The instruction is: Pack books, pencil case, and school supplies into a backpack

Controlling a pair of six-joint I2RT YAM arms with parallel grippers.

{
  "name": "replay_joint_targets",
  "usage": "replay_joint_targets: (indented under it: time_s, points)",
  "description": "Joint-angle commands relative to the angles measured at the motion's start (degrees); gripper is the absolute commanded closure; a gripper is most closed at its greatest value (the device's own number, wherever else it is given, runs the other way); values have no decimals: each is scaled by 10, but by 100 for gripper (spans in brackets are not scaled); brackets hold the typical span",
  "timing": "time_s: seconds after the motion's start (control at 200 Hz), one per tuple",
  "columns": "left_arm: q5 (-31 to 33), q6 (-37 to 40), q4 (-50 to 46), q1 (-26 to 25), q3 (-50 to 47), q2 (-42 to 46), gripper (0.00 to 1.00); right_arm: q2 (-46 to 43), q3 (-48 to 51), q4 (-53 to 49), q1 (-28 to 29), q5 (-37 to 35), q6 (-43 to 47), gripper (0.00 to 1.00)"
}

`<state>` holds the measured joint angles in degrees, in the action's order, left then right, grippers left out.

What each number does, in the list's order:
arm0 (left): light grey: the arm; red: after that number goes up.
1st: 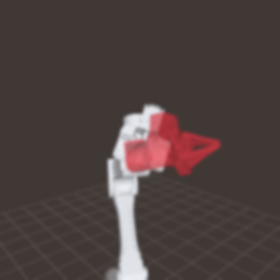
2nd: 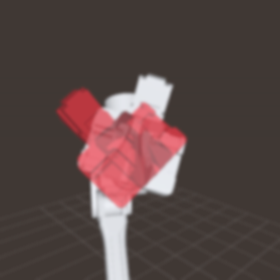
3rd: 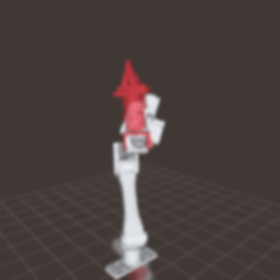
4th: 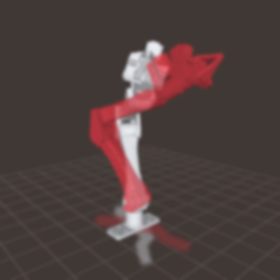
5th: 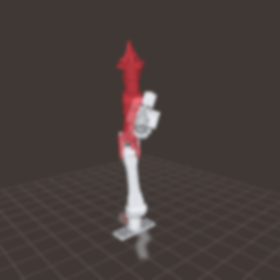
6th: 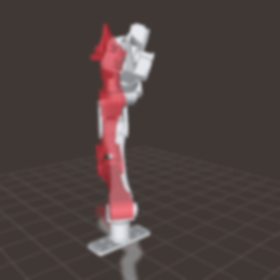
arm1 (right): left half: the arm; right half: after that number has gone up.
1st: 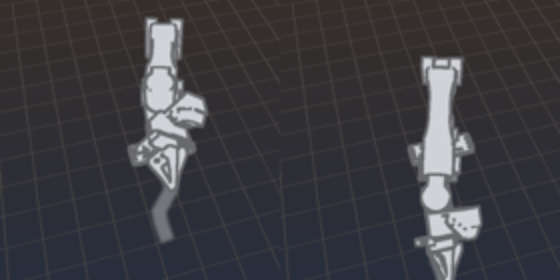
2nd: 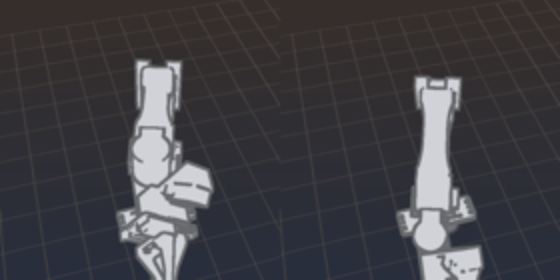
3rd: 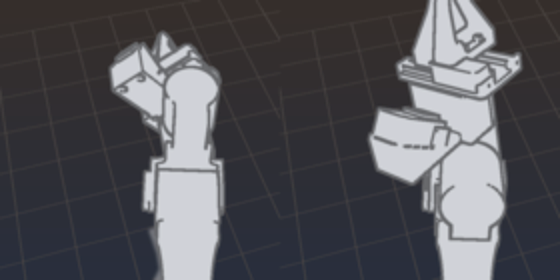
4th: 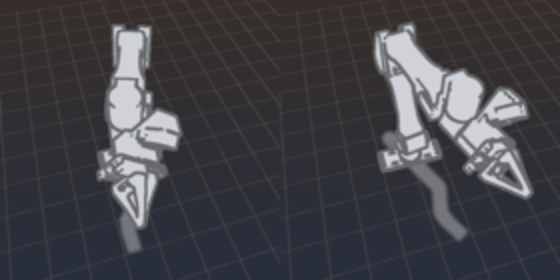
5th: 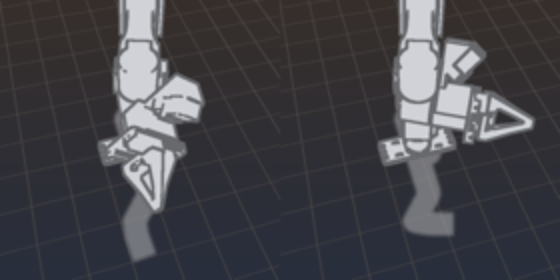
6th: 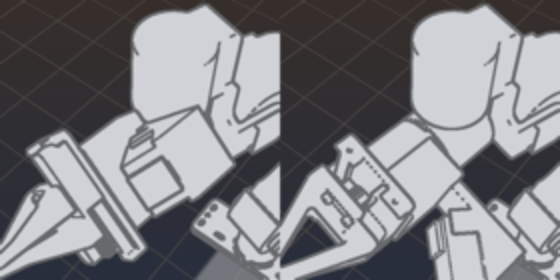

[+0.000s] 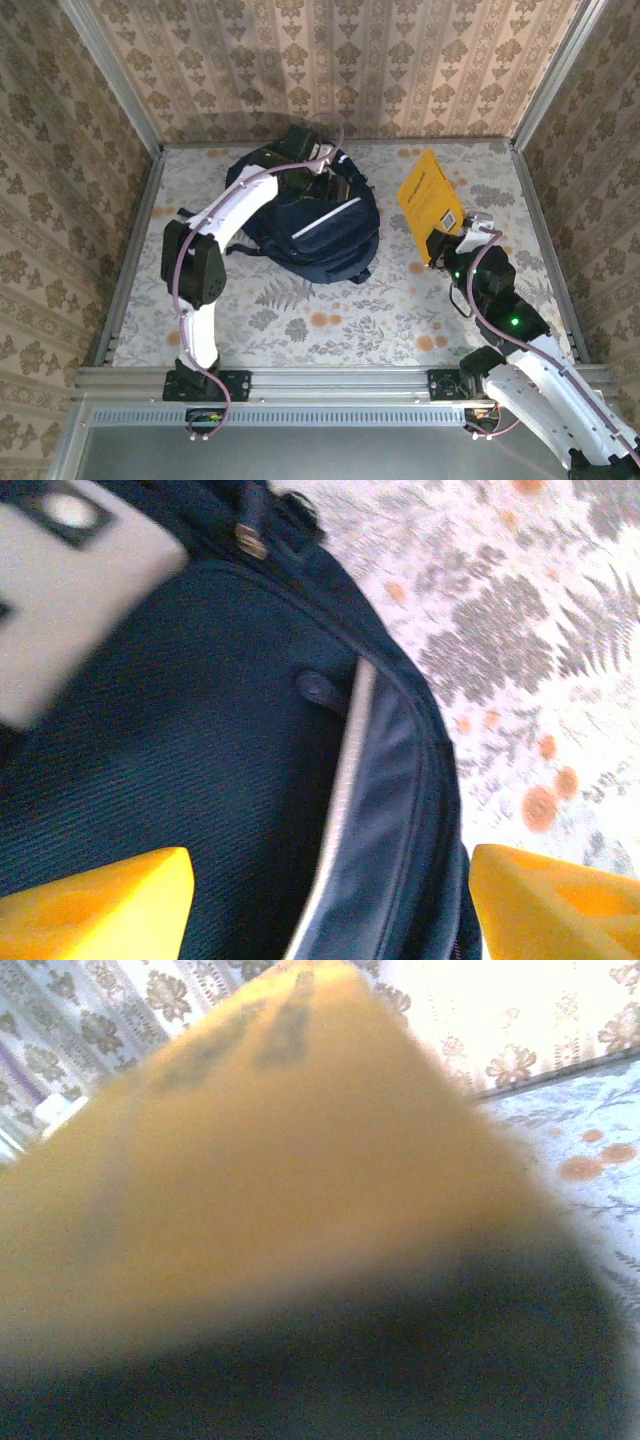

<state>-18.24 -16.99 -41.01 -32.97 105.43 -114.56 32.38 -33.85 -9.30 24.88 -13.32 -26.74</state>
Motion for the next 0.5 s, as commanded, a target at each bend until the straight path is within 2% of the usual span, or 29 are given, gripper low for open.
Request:
replay_joint_targets:
  time_s: [0.0,0.175,0.32,0.49]
  points:
    - [-83,37,-45,7,5,-57,26,-6,-9,36,-3,41,6,100]
    - [-104,34,-51,-2,0,-75,26,-9,-10,27,-3,55,12,100]
    - [-149,26,-35,-9,-12,-70,32,-1,-3,32,-4,65,6,100]
    - [-158,25,-31,-17,-16,-52,37,8,10,47,-4,80,-16,100]
